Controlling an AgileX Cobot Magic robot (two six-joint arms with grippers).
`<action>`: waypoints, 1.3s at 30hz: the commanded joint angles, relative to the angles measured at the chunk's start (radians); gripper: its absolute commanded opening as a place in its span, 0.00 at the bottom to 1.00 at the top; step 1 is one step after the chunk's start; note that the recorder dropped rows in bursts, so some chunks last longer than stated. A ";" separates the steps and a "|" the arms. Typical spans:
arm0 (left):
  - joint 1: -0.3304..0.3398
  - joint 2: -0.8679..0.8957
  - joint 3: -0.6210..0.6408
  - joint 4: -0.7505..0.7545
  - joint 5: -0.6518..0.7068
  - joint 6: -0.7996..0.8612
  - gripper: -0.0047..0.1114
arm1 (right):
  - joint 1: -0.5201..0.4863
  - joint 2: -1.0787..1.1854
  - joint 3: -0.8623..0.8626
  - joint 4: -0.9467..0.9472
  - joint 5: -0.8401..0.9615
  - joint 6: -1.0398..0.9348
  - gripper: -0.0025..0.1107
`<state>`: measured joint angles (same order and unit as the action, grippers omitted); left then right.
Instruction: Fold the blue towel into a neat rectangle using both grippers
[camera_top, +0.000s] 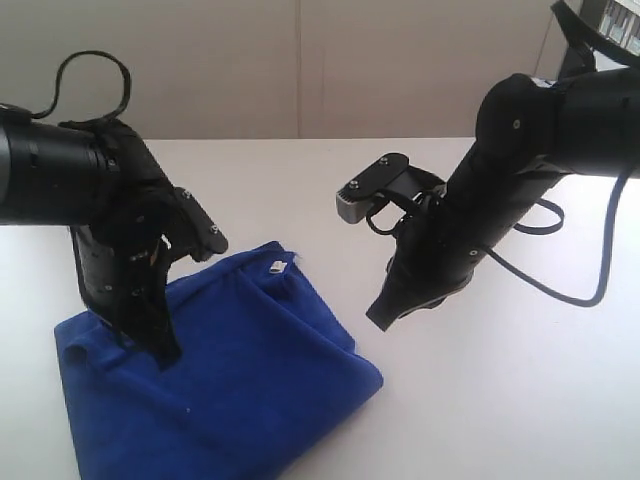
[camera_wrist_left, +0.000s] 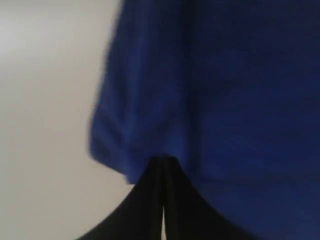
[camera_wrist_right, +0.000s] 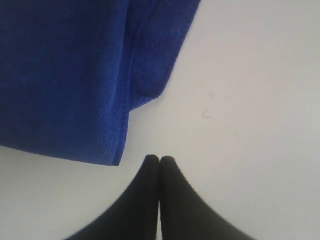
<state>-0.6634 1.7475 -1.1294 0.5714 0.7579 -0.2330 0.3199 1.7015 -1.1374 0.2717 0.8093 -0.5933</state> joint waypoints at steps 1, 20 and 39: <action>0.001 0.004 0.034 -0.225 0.033 0.119 0.04 | -0.008 -0.012 -0.007 0.016 0.002 -0.015 0.02; 0.005 0.192 0.130 0.382 -0.304 -0.295 0.04 | -0.008 -0.012 -0.007 0.027 0.080 -0.015 0.02; 0.034 0.278 -0.099 0.385 -0.527 -0.286 0.04 | -0.009 -0.012 -0.007 0.046 0.109 -0.043 0.02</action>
<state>-0.6248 2.0099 -1.2045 0.9780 0.2279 -0.5149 0.3199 1.7015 -1.1404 0.2998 0.9059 -0.6019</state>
